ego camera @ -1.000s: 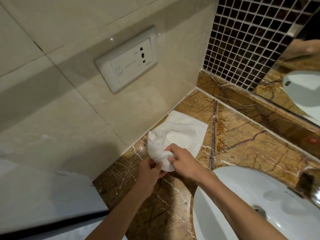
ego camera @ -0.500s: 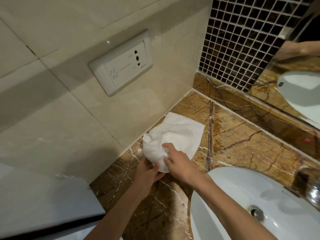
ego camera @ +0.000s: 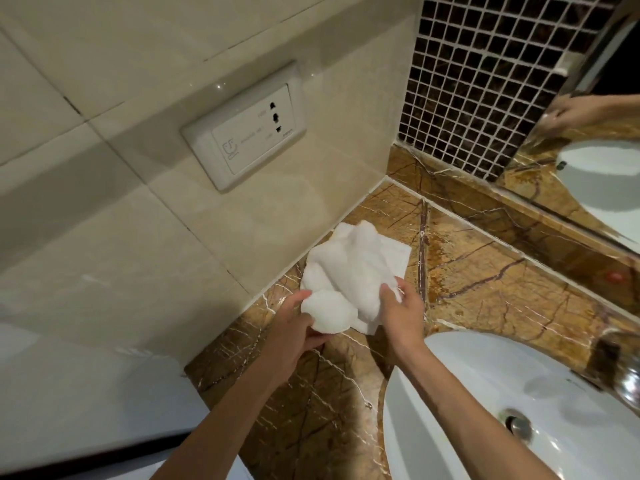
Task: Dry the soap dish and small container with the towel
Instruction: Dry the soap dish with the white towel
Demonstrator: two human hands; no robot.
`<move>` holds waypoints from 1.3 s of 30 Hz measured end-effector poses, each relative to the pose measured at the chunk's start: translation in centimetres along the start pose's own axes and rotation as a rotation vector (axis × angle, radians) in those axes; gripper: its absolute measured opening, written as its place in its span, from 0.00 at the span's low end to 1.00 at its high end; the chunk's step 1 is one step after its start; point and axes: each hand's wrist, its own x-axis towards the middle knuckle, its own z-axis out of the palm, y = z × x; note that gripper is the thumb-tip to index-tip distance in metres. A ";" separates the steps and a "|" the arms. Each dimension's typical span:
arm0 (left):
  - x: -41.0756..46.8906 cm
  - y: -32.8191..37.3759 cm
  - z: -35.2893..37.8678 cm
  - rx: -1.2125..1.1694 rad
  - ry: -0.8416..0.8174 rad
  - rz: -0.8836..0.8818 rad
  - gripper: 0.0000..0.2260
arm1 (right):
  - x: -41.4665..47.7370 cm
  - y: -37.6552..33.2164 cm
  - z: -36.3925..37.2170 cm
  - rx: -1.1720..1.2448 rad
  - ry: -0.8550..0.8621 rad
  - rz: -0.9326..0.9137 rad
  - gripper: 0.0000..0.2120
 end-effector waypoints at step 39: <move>1.0 -1.4 0.7 0.154 0.036 0.152 0.09 | -1.2 0.9 1.7 -0.027 -0.113 -0.126 0.32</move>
